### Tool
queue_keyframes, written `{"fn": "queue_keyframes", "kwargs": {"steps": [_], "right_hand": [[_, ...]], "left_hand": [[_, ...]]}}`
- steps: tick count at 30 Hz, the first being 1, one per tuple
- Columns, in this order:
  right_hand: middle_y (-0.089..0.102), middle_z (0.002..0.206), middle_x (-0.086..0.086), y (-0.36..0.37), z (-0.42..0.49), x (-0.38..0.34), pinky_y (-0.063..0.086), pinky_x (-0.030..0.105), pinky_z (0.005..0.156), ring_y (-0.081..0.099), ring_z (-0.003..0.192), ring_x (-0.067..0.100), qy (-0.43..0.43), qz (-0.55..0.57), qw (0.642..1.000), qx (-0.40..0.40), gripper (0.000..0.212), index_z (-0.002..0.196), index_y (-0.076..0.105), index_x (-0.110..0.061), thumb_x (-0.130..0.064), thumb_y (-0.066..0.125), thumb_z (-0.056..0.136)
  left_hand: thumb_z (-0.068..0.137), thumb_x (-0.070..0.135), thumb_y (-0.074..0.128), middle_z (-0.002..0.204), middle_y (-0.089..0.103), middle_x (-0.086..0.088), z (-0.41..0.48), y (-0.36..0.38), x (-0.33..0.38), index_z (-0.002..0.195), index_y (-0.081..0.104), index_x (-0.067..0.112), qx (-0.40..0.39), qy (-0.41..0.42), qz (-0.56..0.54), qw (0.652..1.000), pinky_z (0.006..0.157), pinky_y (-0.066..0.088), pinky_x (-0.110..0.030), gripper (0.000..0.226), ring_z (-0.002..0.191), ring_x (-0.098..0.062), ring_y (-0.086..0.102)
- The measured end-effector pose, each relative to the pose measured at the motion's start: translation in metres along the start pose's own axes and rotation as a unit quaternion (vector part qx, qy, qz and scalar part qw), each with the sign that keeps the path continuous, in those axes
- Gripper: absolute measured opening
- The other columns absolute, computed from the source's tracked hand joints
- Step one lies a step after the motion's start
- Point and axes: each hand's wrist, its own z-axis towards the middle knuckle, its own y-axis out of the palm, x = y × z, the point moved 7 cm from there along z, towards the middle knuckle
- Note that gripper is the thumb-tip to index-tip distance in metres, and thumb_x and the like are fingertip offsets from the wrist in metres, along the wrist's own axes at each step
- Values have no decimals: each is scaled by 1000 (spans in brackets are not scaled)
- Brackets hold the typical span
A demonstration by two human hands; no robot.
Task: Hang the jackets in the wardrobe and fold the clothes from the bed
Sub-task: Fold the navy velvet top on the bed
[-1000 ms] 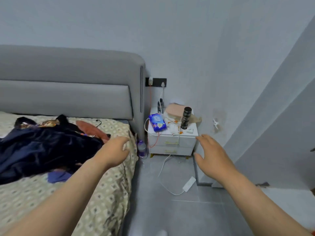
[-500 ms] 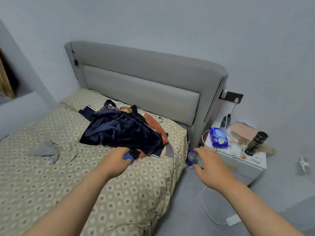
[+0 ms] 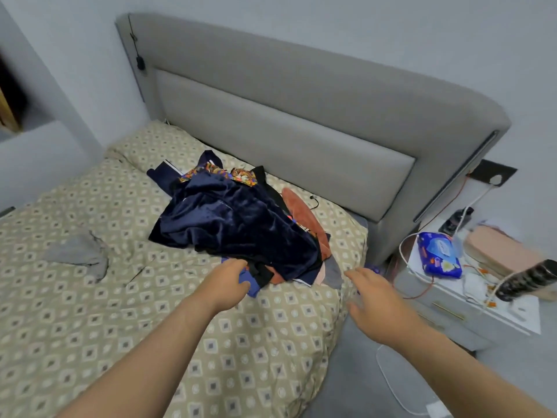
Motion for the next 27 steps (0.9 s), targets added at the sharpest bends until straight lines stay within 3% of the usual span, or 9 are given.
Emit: {"fn": "queue_keyframes", "kwargs": {"steps": [5,7,9,14,17,21,23,25,27], "right_hand": [[33,154,1,62,105,-1,30,33,113,30,142,22,-22,-13,997,-66,62,153,29,-19,-29,53,98],[27,159,1,94,147,-1,29,34,116,25,146,21,-30,-8,997,-76,63,155,27,-21,-28,52,98],[18,163,1,129,186,4,36,37,113,25,147,23,-36,-13,995,-88,62,155,25,-25,-28,50,98],[1,166,1,209,270,1,42,33,105,29,147,28,-37,17,993,-114,69,157,20,-26,-26,57,98],[-5,166,-4,240,307,-5,44,30,100,35,144,25,-30,75,992,-93,75,157,18,-27,-24,60,96],[-11,166,-10,275,341,0,52,31,85,51,130,24,-29,101,991,-78,88,158,4,-35,-24,62,94],[-6,166,-9,291,359,9,49,33,98,43,139,22,-43,84,991,-100,90,159,2,-32,-25,63,93],[5,166,-5,302,375,17,38,32,112,31,146,20,-61,30,989,-130,88,159,8,-24,-27,64,92],[23,159,-2,309,384,19,43,33,106,42,138,23,-72,-25,988,-138,82,157,18,-21,-29,65,91]], "left_hand": [[98,18,53,149,38,-12,104,2,-37,141,44,8,23,-2,-3,1000,104,36,-34,45,134,-28,41],[98,22,54,163,12,-13,142,16,-60,149,35,17,6,-15,-8,1000,104,36,-33,55,143,-28,33],[97,24,55,164,-13,-12,177,35,-87,153,27,22,-25,-40,-15,999,102,39,-31,63,141,-31,37],[97,21,55,162,-22,-16,244,69,-167,157,16,24,-2,-111,-58,992,94,46,-32,72,125,-34,52],[95,19,55,160,-30,-8,286,81,-198,158,7,35,12,-83,8,996,97,44,-32,80,137,-33,41],[85,32,70,164,-18,-9,335,98,-222,157,2,37,15,-78,48,996,111,37,-41,100,142,-39,31],[74,36,78,163,14,-11,356,107,-228,153,16,34,32,-75,14,997,109,39,-44,101,137,-41,38],[74,28,77,127,53,-11,369,107,-231,132,37,20,93,-82,18,992,93,47,-42,70,116,-39,53],[81,16,66,84,48,-4,372,99,-226,108,41,13,167,-89,98,977,74,44,-40,37,96,-34,53]]}}
